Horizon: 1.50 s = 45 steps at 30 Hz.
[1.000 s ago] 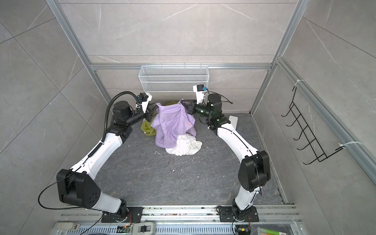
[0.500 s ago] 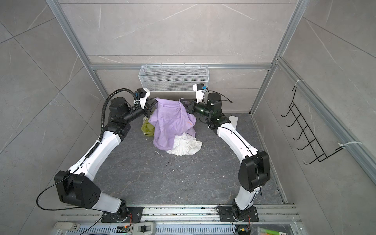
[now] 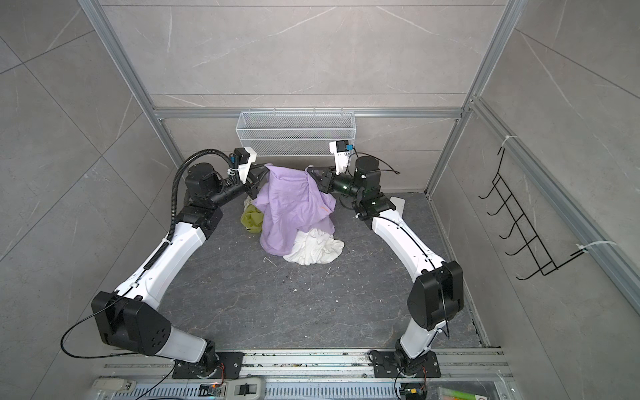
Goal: Pick out a specific cloth from the pile
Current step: 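Raise both grippers holding the lavender T-shirt, spreading it between them, then carry the lavender T-shirt with both grippers toward the robot, away from the pile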
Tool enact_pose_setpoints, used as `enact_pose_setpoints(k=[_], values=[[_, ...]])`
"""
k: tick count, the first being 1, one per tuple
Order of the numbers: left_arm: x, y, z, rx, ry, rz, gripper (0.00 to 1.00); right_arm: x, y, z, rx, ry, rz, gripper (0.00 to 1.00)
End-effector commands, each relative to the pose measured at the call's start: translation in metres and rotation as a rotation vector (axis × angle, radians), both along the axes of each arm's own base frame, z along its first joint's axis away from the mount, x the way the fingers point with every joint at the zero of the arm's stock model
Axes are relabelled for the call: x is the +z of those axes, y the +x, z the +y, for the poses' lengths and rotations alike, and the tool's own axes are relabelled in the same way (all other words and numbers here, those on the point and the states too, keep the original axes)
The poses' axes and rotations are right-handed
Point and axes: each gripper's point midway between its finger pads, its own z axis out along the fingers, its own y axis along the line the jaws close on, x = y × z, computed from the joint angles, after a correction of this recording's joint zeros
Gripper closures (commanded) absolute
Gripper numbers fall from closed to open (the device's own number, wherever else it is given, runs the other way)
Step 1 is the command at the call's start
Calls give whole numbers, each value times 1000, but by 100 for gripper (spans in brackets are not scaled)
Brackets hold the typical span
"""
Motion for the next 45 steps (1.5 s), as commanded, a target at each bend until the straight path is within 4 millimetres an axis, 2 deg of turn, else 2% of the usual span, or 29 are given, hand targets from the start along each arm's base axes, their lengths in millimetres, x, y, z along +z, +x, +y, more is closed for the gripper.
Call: enact_pose_setpoints(k=[1, 11, 28, 35, 45], values=[[67, -31, 3, -19, -34, -194, 100, 44, -20, -4, 4, 22, -113, 100], [89, -41, -3, -37, -44, -249, 100, 65, -34, -3, 15, 28, -153, 100], [107, -76, -10, -57, -38, -310, 100, 87, -60, -3, 26, 24, -201, 100], [109, -91, -15, -74, -34, -325, 100, 90, -72, -7, 21, 13, -207, 100], [101, -116, -15, -80, -38, -312, 100, 93, -102, -15, 25, -18, -214, 100]])
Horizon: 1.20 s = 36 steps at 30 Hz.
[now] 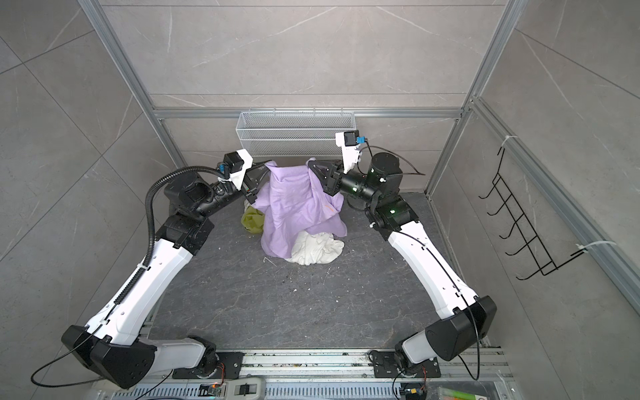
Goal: Pick out a specific cloth from the pile
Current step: 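Carry the lavender T-shirt with both grippers toward the robot, away from the pile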
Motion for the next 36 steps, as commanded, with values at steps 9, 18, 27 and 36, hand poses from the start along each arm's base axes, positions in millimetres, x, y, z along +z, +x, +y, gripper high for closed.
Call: enact_pose_setpoints(k=[9, 18, 27, 36], values=[[18, -55, 7, -8, -21, -66, 100, 7, -45, -14, -5, -27, -35, 100], [17, -85, 7, -29, -17, -49, 100, -4, -70, -28, -16, -79, -18, 100], [7, -109, -5, -67, -9, -22, 100, -20, -94, -42, -31, -128, 5, 100], [-15, -131, -26, -126, 12, 25, 100, -48, -113, -53, -34, -157, 78, 100]])
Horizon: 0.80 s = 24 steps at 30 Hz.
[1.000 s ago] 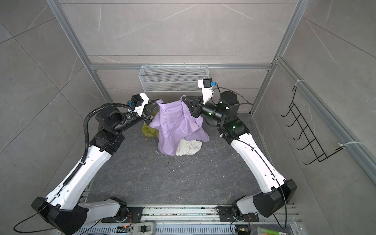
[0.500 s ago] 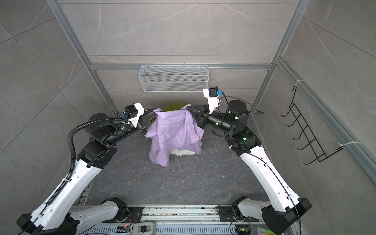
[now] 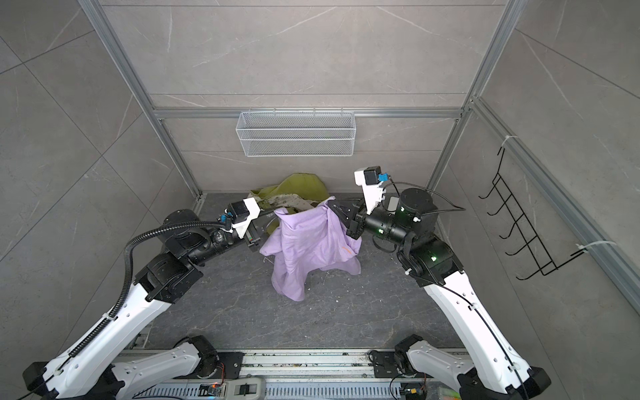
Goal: Pick out a specific cloth from the pile
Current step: 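Carry the lavender T-shirt with both grippers toward the robot, away from the pile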
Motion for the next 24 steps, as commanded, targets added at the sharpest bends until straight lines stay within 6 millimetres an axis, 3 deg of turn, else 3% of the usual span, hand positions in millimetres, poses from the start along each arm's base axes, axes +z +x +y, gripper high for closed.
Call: enact_pose_setpoints(k=[1, 8, 17, 24], values=[[17, -13, 3, 4, -44, -51, 100, -14, -10, -6, -8, -26, 28, 100], [-19, -18, -22, -40, -16, 38, 100, -39, -25, -21, -53, -81, 78, 100], [-45, -21, -48, -92, -9, 120, 100, -66, -28, -30, -82, -155, 132, 100], [-64, -13, -33, 2, -1, 149, 100, -81, -26, -24, -57, -173, 183, 100]])
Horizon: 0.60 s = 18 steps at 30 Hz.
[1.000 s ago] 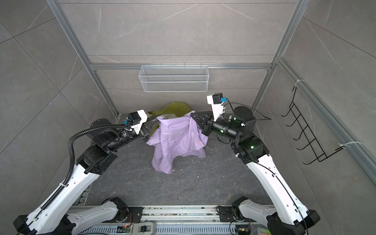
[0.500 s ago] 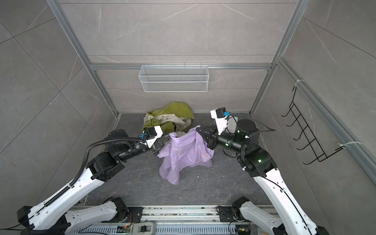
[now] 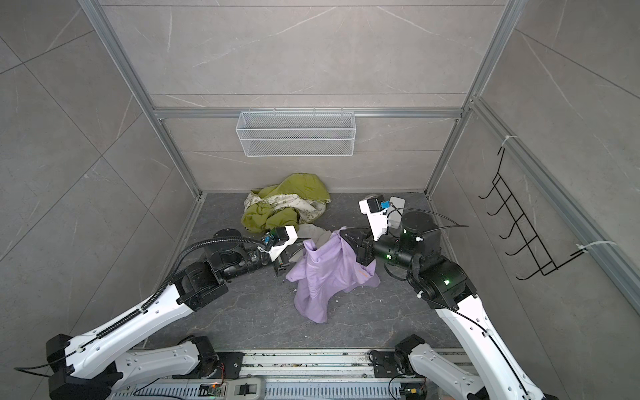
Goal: Pick out a specific cloth from the pile
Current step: 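Carry the lavender T-shirt with both grippers toward the robot, away from the pile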
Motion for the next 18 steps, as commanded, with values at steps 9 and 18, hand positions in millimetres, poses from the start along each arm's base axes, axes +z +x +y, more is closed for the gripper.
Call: enact_pose_setpoints(k=[9, 18], values=[[-14, -2, 53, 185, -60, 63, 100, -52, 1, 13, 55, -28, 157, 100], [-64, -7, 87, 298, -45, 187, 100, -101, -1, 11, 27, -42, 270, 100]])
